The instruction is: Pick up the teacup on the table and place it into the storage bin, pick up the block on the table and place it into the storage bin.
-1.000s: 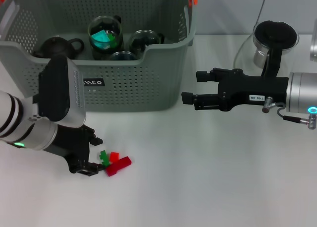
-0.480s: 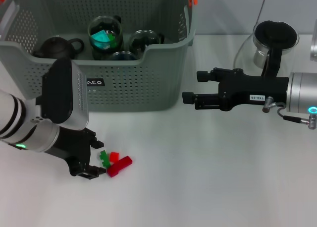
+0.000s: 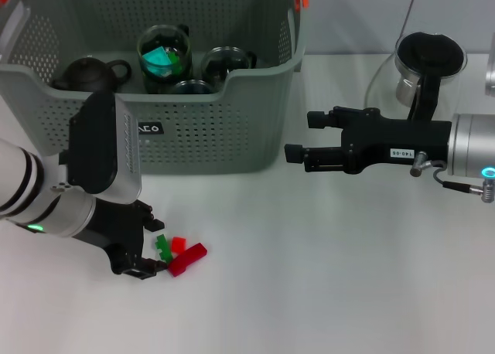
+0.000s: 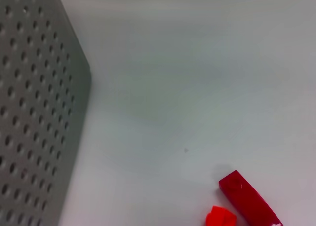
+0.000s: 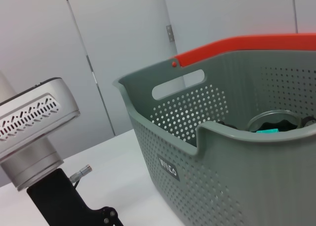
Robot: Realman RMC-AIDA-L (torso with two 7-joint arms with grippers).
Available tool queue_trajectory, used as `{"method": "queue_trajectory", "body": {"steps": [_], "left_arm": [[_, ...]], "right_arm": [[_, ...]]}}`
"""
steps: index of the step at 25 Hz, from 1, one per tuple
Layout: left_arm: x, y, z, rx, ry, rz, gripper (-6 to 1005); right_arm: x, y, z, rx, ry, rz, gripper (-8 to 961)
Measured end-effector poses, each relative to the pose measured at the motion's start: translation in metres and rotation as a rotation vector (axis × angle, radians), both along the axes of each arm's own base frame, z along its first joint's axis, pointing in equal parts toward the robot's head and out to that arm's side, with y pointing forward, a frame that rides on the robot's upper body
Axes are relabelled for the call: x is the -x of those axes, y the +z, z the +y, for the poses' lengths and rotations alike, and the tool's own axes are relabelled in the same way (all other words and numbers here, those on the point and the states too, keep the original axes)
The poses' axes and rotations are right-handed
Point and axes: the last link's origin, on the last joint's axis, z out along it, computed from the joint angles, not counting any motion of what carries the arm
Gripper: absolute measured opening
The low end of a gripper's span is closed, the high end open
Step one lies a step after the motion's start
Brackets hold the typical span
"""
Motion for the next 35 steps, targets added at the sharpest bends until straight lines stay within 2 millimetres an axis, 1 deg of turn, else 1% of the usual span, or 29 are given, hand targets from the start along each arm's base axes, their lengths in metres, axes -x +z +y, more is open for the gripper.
{"method": "queue_trajectory", "body": {"steps": [19, 35], "left_arm": [[-0.0055, -0.0075, 0.004, 0.014, -0.016, 0.008, 515], [-0.0081, -0.0065, 0.0066, 0.019, 0.025, 0.038, 466]], "right_arm": [[-0.002, 0.0, -0.0008, -0.002, -0.006, -0.001, 915], [-0.001, 0.0018, 0.0012, -0.008, -0.006, 0.001, 914]]}}
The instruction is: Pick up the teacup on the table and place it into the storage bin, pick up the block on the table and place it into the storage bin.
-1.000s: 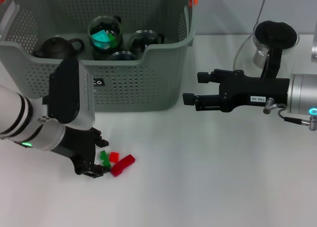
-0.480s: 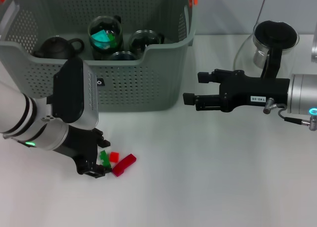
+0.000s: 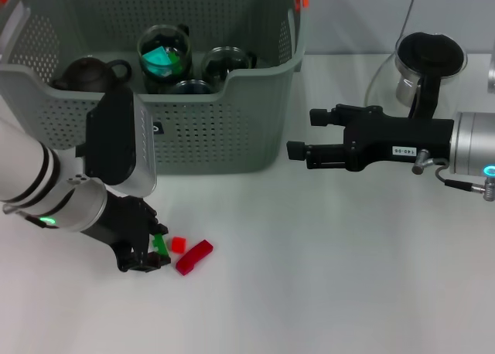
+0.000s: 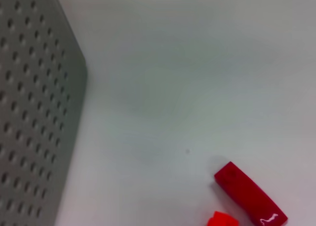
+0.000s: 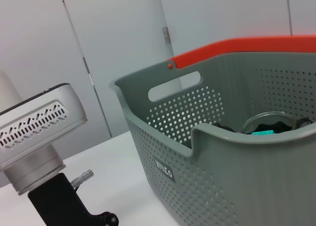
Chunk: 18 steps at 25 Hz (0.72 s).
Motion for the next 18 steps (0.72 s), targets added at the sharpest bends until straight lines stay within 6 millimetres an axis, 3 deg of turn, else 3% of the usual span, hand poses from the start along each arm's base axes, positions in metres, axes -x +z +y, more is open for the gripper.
{"method": "queue_trajectory", "body": {"steps": [5, 8, 11, 13, 14, 16, 18], "left_arm": [[-0.005, 0.009, -0.001, -0.006, 0.037, -0.03, 430], [-0.013, 0.03, -0.001, -0.044, 0.112, -0.132, 428], [-0.022, 0.062, 0.003, -0.11, 0.22, -0.324, 436], [-0.031, 0.096, 0.009, -0.175, 0.296, -0.535, 441], [-0.031, 0.096, 0.009, -0.175, 0.296, -0.535, 443], [-0.047, 0.141, 0.021, -0.271, 0.297, -0.788, 448], [-0.053, 0.16, 0.029, -0.318, 0.279, -0.878, 453]], "right_arm": [[0.0, 0.001, 0.0, -0.003, 0.0, -0.001, 914], [-0.001, 0.002, 0.001, -0.003, 0.001, 0.0, 914], [0.0, 0.002, 0.0, -0.003, 0.004, -0.001, 914], [0.0, 0.001, 0.0, -0.005, 0.012, -0.002, 915], [0.0, 0.001, 0.0, -0.006, 0.015, -0.003, 915], [0.001, 0.0, 0.0, -0.003, 0.021, -0.003, 915], [0.003, -0.001, 0.0, 0.002, 0.027, -0.002, 915]]}}
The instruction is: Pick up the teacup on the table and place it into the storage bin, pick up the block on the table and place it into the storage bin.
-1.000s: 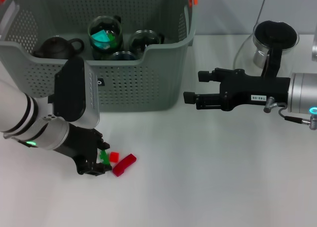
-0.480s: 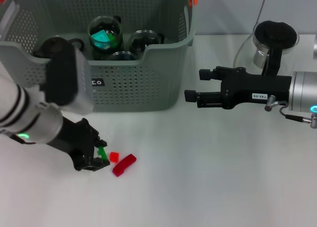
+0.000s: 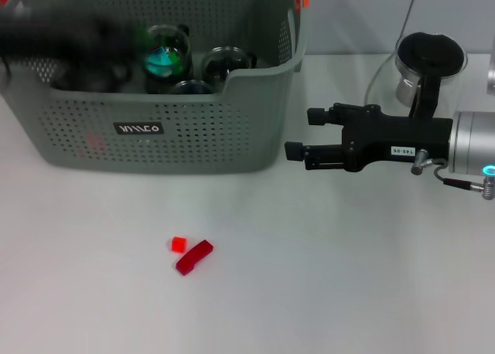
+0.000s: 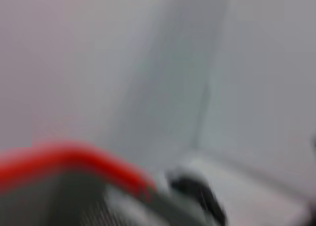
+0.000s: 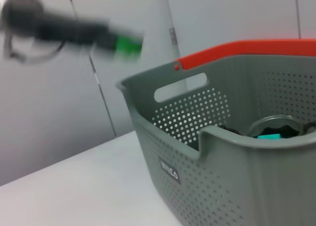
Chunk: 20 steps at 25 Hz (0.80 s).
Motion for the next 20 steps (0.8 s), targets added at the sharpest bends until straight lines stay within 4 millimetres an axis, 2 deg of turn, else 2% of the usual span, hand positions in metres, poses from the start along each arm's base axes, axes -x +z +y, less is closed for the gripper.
{"method": "queue_trajectory", "body": {"steps": [1, 5, 9, 11, 13, 14, 18, 20], "left_arm": [[-0.003, 0.011, 0.006, -0.04, -0.001, -0.037, 456], [-0.003, 0.029, 0.038, -0.168, 0.053, -0.076, 466], [-0.001, 0.026, 0.064, -0.262, 0.114, -0.06, 476], [-0.002, 0.017, 0.077, -0.292, 0.144, -0.011, 481], [-0.002, 0.015, 0.079, -0.297, 0.151, 0.002, 486], [-0.003, 0.004, 0.086, -0.309, 0.167, 0.049, 489], [-0.004, 0.003, 0.084, -0.315, 0.166, 0.047, 499], [-0.004, 0.005, 0.076, -0.301, 0.157, 0.025, 600]], "right_arm": [[0.0, 0.0, 0.0, 0.002, 0.002, 0.0, 915], [0.001, -0.001, -0.001, 0.008, 0.005, 0.0, 915], [0.001, -0.004, -0.003, 0.016, 0.011, 0.0, 915], [0.002, -0.005, -0.004, 0.022, 0.015, 0.002, 915], [0.003, -0.004, -0.005, 0.027, 0.022, 0.003, 915], [0.003, -0.004, -0.005, 0.028, 0.024, 0.004, 915], [0.004, -0.004, -0.006, 0.035, 0.03, 0.007, 914], [0.003, -0.003, -0.007, 0.039, 0.034, 0.007, 914]]}}
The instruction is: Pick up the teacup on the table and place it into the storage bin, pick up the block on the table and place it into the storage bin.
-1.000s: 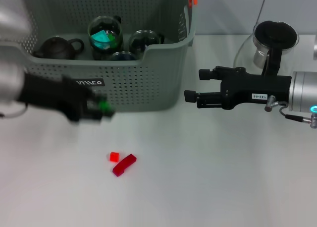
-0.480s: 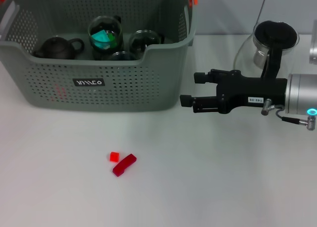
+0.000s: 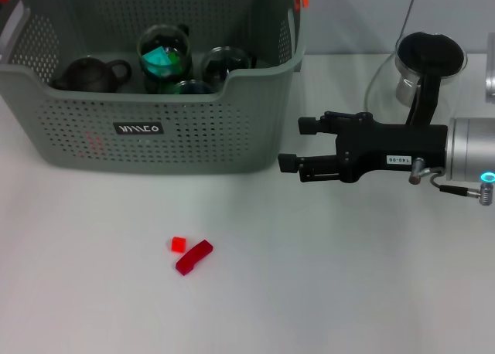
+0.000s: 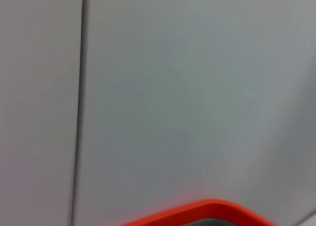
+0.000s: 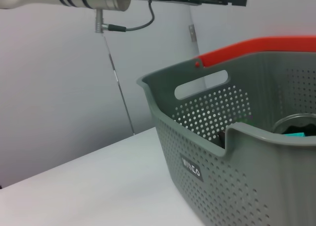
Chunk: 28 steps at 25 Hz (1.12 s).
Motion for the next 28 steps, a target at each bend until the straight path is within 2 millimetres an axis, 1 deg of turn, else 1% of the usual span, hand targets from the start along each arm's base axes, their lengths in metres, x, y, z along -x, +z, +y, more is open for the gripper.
{"method": "queue_trajectory", "body": {"steps": [1, 2, 3, 4, 6, 9, 10, 11, 12, 13, 15, 19, 23, 28], "left_arm": [[0.0, 0.001, -0.007, 0.016, -0.014, -0.014, 651], [0.0, 0.001, -0.007, 0.016, -0.014, -0.014, 701], [-0.002, 0.002, -0.026, 0.061, -0.08, -0.037, 752], [-0.003, 0.001, -0.036, 0.084, -0.121, -0.043, 782], [-0.006, -0.003, -0.066, 0.15, -0.247, -0.061, 843], [-0.003, -0.011, -0.101, 0.225, -0.378, -0.06, 933], [0.001, -0.014, -0.112, 0.256, -0.409, -0.054, 935], [0.001, -0.014, -0.112, 0.256, -0.409, -0.054, 937], [0.012, -0.022, -0.132, 0.322, -0.443, -0.041, 940], [0.016, -0.024, -0.137, 0.339, -0.446, -0.039, 942], [0.031, -0.034, -0.15, 0.378, -0.439, -0.024, 943], [0.055, -0.052, -0.173, 0.436, -0.383, 0.024, 941], [0.071, -0.064, -0.18, 0.498, -0.311, 0.068, 940], [0.082, -0.073, -0.185, 0.553, -0.254, 0.105, 938]], "right_arm": [[0.0, 0.0, 0.0, 0.003, 0.003, 0.0, 914], [0.0, 0.001, -0.001, 0.008, 0.006, 0.0, 914], [0.0, 0.001, -0.002, 0.014, 0.012, -0.001, 914], [0.0, 0.001, -0.002, 0.018, 0.015, -0.001, 914], [0.0, 0.001, -0.004, 0.027, 0.02, -0.005, 914], [0.0, -0.001, -0.007, 0.047, 0.034, -0.019, 914], [0.0, -0.003, -0.008, 0.059, 0.042, -0.026, 914], [0.002, -0.005, -0.01, 0.08, 0.059, -0.036, 914], [0.003, -0.007, -0.012, 0.095, 0.072, -0.045, 914], [0.004, -0.01, -0.014, 0.114, 0.089, -0.057, 914], [0.008, -0.015, -0.017, 0.144, 0.118, -0.079, 915], [0.02, -0.027, -0.02, 0.202, 0.189, -0.13, 915], [0.032, -0.041, -0.019, 0.243, 0.248, -0.198, 915], [0.047, -0.062, -0.013, 0.273, 0.293, -0.298, 914]]}}
